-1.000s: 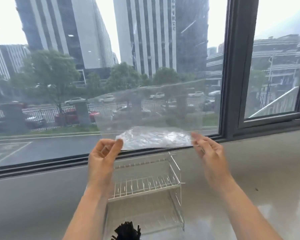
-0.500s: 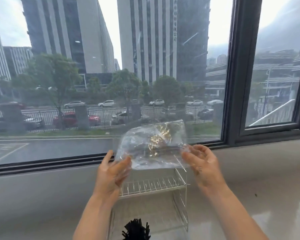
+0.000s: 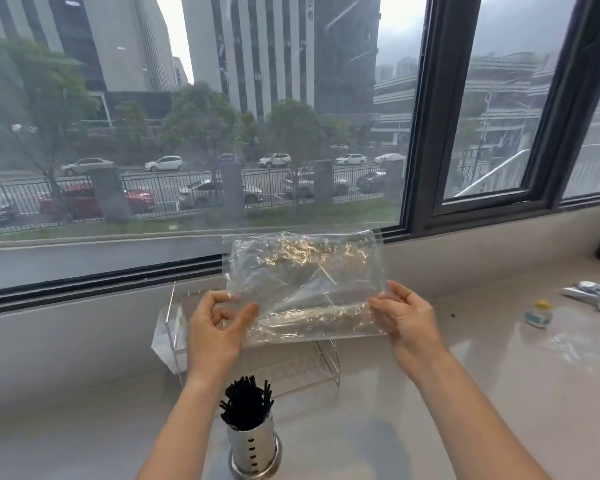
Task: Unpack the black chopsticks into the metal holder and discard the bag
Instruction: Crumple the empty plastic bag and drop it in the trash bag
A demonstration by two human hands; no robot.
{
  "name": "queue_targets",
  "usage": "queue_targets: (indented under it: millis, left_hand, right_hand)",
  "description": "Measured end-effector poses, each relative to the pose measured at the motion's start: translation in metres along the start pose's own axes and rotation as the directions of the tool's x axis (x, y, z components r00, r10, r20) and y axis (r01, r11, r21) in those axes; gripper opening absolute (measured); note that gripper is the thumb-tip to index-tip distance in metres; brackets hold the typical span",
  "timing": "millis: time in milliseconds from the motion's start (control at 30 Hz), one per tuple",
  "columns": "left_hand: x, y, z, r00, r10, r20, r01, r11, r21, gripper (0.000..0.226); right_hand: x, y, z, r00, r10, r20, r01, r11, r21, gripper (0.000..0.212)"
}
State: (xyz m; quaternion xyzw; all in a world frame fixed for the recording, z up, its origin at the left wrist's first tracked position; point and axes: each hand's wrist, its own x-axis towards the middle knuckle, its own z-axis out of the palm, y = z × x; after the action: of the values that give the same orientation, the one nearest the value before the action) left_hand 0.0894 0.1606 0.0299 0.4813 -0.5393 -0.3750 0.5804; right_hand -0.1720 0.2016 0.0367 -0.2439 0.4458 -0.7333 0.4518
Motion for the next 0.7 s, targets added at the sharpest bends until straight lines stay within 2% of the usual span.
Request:
queue_targets:
  millis: [133,267,333,433,567,700]
  left_hand:
    - [-0.021,-0.023,0.050,0.982,-0.079,0.174,0.083,0.996,-0.018,0.036]
    - [-0.059,-0.049,0.119,0.941,-0.195,0.276,0.207,0.978,-0.016,0.056]
    - [-0.082,-0.064,0.156,0.930,-0.197,0.310,0.211,0.977,-0.011,0.052]
    - [-0.133,-0.093,0.227,0.886,-0.195,0.420,0.175,0.981,0.088,0.038]
    - [-0.211,-0.127,0.312,0.830,-0.152,0.536,-0.007,0.959,0.283,0.026]
    - [-0.300,-0.161,0.381,0.701,-0.101,0.706,-0.195,0.925,0.326,0.018]
  right_hand:
    - [-0.015,0.009,-0.059,0.996,0.055,-0.065,-0.065,0.984,-0.166,0.034]
    - [-0.032,0.010,-0.147,0.956,0.047,-0.290,-0.096,0.983,-0.158,0.029]
    - [-0.042,0.009,-0.194,0.921,0.043,-0.387,-0.109,0.983,-0.150,0.025]
    - [-0.060,0.011,-0.281,0.811,0.036,-0.584,-0.134,0.983,-0.126,0.024]
    - [-0.091,0.025,-0.391,0.619,0.069,-0.782,-0.163,0.986,-0.042,0.026]
    - [-0.132,0.050,-0.490,0.436,0.137,-0.889,-0.218,0.975,0.043,0.026]
